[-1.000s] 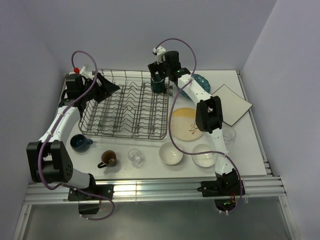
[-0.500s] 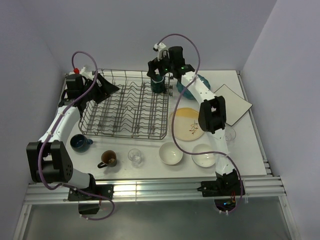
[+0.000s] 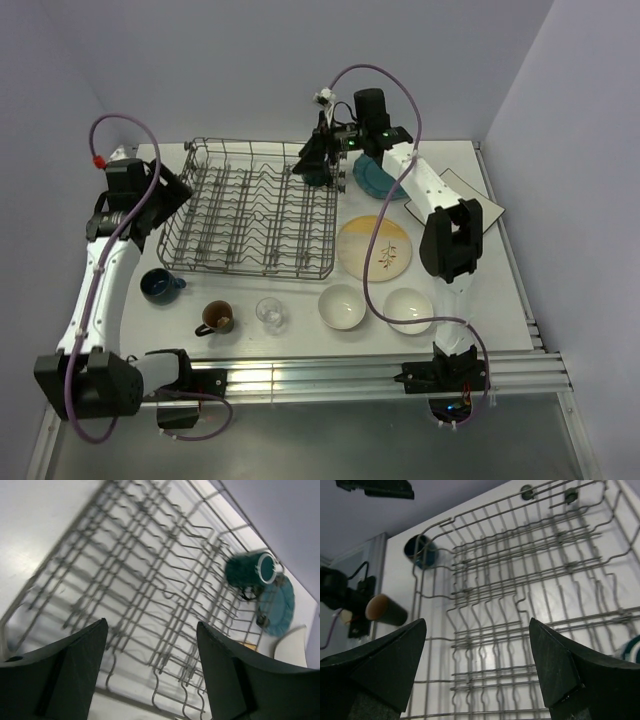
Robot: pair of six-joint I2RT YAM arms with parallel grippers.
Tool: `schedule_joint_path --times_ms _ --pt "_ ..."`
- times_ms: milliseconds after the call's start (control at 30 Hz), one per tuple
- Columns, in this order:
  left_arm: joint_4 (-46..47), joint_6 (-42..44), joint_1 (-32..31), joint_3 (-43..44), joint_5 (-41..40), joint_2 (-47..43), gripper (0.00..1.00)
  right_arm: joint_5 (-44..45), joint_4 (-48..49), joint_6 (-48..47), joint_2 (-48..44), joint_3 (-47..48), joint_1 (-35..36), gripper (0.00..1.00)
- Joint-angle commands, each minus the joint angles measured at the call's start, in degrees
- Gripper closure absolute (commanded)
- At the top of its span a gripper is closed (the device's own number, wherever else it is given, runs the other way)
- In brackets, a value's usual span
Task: Load the mixed dishes into the dish rack
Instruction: Grab a cup with the left arm
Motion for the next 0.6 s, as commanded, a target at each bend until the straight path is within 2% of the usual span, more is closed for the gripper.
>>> schedule_joint_path --times_ms 0,67,200,367,500,567 --pt "-11.62 -5.16 0.13 1.01 -14.53 -6.64 0.26 -4.67 -2.86 -2.38 -4.58 -5.02 0.69 0.1" --pt "-14.52 -6.91 0.13 -1.1 -16.73 -10.67 0.3 -4.67 -3.74 -4.67 -5.91 -7.83 0.86 0.1" --pt "-20.67 -9.02 0.13 -4.18 -15.86 -14.38 0.32 -5.02 -3.83 -6.43 -6.7 -10.91 0.78 0.11" --pt "-26.05 -19.56 0.31 -8.84 -18.05 -19.29 0.34 -6.34 -1.55 -4.86 -6.44 -12.5 0.25 0.11" --pt "-27.28 -24.85 3.38 -9.72 -20.69 -18.43 0.32 -7.22 1.53 -1.69 -6.08 -14.17 -0.36 0.11" --pt "-29.47 -27.66 7.24 -9.37 -20.52 -15.89 0.33 -7.3 1.36 -2.04 -6.0 -14.43 -0.45 0.11"
